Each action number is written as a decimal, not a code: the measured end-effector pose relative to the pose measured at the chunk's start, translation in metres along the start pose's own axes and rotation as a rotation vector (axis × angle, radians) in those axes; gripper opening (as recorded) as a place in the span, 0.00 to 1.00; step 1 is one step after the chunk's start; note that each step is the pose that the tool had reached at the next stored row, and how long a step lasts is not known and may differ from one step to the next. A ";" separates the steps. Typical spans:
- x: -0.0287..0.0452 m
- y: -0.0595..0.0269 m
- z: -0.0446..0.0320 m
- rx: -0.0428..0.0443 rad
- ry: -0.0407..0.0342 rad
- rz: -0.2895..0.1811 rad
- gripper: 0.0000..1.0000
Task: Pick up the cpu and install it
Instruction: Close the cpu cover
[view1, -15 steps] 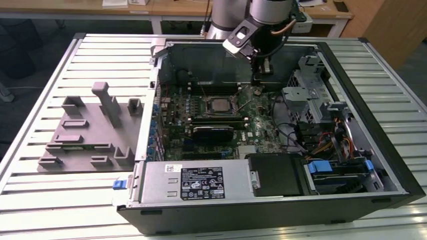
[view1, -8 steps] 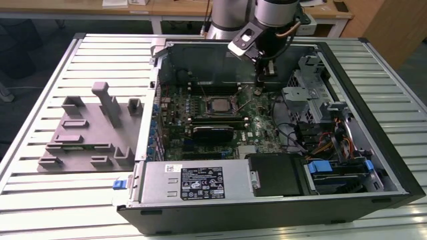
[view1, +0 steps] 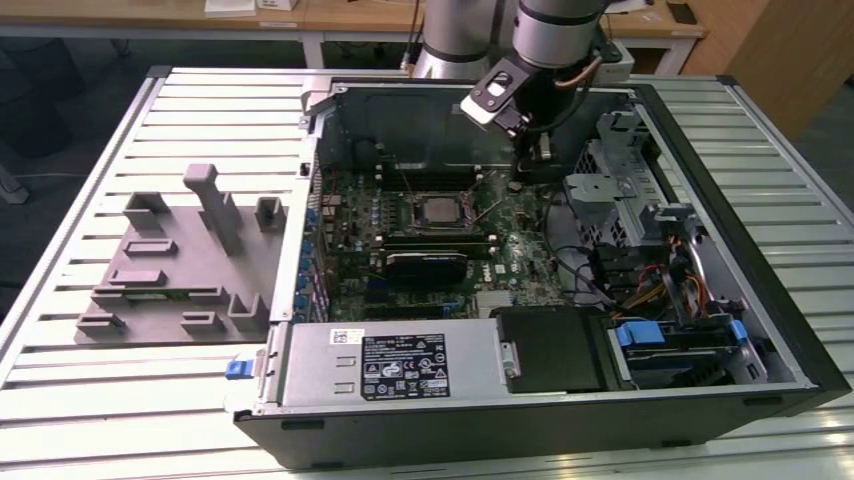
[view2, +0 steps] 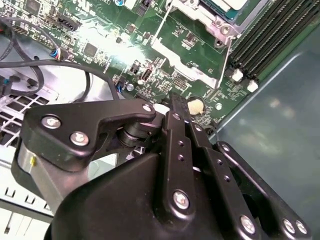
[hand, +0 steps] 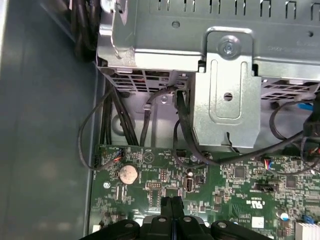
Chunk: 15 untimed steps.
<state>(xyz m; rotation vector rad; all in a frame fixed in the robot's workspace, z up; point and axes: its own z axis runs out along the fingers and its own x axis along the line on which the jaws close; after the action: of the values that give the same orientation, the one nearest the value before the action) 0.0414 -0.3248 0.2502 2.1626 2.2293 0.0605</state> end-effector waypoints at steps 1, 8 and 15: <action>0.0000 0.0000 0.0018 0.0000 -0.0001 0.000 0.11; -0.0012 -0.0020 0.0088 0.0003 -0.0001 0.000 0.11; -0.0013 -0.0128 0.0086 0.0002 0.0006 0.000 0.11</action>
<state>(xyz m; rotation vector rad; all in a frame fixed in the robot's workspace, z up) 0.0291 -0.3264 0.2409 2.1630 2.2297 0.0609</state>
